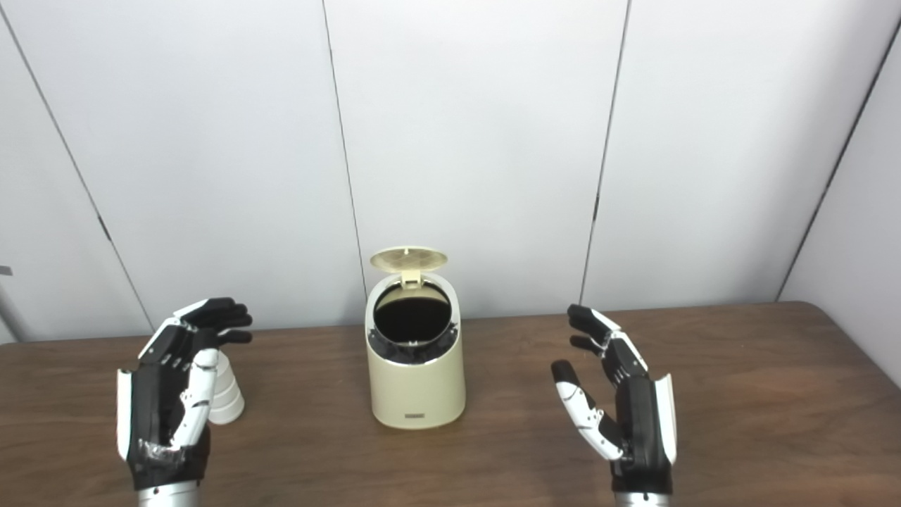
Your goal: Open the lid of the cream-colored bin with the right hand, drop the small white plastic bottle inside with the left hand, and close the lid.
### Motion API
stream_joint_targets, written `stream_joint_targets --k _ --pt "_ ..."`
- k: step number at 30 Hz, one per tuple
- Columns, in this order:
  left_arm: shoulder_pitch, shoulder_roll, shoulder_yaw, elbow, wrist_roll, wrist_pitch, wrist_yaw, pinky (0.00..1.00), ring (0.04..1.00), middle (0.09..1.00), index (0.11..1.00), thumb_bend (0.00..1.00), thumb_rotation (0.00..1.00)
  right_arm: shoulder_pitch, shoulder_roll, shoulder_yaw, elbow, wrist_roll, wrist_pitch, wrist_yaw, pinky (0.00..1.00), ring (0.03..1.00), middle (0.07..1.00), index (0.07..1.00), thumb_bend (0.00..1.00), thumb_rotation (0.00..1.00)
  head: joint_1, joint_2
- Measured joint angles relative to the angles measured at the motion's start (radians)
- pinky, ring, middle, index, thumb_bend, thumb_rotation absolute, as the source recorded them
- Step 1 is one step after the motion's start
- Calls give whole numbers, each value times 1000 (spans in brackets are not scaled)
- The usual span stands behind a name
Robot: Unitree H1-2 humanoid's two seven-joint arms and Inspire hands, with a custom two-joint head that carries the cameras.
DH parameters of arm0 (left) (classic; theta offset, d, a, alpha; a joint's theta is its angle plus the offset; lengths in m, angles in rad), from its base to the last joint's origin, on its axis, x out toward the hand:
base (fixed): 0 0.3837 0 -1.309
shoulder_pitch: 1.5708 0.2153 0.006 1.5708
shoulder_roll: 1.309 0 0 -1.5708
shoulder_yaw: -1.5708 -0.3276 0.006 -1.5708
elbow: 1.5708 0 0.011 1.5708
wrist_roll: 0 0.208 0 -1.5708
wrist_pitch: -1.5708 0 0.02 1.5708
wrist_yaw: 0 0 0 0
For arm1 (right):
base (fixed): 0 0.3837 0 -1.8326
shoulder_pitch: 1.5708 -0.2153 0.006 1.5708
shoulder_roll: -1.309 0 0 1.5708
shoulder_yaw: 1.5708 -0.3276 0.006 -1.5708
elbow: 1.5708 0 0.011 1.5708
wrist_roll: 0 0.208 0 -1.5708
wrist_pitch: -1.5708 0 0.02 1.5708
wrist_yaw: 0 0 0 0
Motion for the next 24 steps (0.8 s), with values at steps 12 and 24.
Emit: stream_joint_targets --k 12,24 --pt "-61 113 116 -103 42 26 18 557 645 652 643 239 493 -5 -11 -22 -30 -7 40 -4 670 765 768 737 222 427 40 -8" --pt "-75 196 230 -34 102 44 80 569 658 658 645 184 443 -7 -22 -23 5 5 42 -5 716 788 786 749 245 382 49 -11"
